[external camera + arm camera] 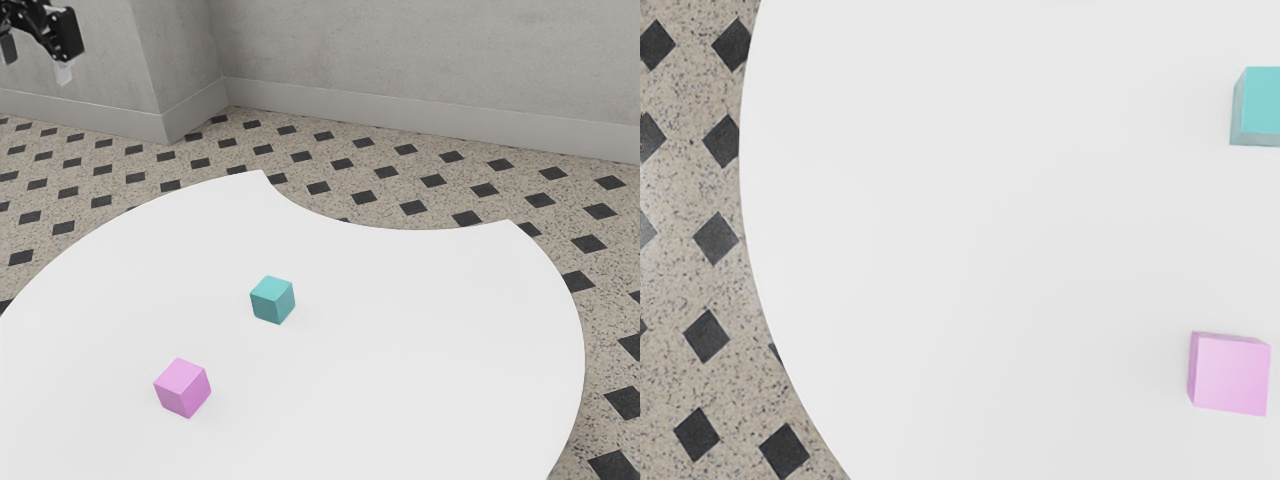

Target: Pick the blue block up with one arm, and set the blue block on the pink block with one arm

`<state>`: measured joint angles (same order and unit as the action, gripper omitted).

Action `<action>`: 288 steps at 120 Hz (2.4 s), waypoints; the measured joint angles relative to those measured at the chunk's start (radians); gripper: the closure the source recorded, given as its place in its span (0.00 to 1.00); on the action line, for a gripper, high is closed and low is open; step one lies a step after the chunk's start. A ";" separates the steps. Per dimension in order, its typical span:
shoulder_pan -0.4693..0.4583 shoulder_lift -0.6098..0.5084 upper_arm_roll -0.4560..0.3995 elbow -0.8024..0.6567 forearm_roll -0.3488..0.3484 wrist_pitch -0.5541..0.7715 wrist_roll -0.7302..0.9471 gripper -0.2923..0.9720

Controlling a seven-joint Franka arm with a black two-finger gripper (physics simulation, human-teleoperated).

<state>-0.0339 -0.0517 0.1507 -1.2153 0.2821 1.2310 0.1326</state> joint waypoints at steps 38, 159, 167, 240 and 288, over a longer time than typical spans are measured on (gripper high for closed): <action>-0.017 0.120 -0.071 0.001 -0.031 0.054 0.006 0.23; 0.011 0.398 -0.062 -0.502 -0.307 0.666 -0.161 0.23; 0.010 0.426 -0.062 -0.503 -0.314 0.692 -0.175 0.23; -0.015 0.613 -0.075 -0.343 -0.335 0.766 -0.238 0.23; -0.015 0.717 -0.101 -0.257 -0.340 0.770 -0.257 0.23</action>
<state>-0.0491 0.6652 0.0492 -1.4719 -0.0580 2.0007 -0.1246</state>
